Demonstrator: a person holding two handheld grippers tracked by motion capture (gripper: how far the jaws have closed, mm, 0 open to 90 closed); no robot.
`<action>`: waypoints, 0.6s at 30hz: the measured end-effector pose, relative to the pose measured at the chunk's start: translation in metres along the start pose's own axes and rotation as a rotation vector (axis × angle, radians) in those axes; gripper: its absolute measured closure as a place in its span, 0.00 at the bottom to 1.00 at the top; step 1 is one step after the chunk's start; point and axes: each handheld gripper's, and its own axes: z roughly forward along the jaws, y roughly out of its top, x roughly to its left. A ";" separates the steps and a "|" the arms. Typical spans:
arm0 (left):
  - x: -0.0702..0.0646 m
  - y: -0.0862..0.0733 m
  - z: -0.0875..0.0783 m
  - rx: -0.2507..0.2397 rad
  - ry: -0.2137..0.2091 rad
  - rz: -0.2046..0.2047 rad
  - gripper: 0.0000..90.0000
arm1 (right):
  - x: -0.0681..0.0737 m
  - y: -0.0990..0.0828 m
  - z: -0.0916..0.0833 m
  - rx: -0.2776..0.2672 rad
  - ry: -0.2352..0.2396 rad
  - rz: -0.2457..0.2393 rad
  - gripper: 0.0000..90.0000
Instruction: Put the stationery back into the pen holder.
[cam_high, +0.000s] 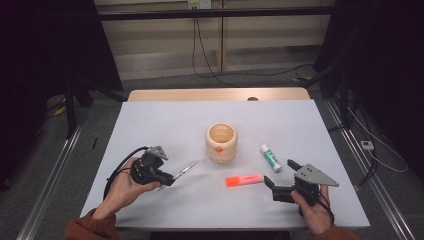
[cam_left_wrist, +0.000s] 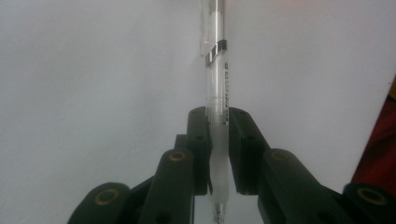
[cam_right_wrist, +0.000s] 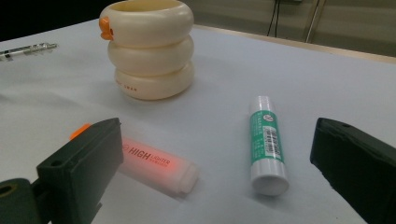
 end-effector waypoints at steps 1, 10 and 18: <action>0.000 0.000 0.000 0.000 0.000 0.000 0.89 | 0.000 0.000 0.000 0.000 0.000 0.000 0.03; -0.014 0.012 0.006 -0.012 -0.022 0.012 0.89 | 0.005 0.003 0.004 0.006 0.001 -0.007 0.04; -0.027 0.031 0.010 -0.007 -0.034 0.048 0.89 | 0.017 0.012 0.006 0.012 0.062 -0.021 0.03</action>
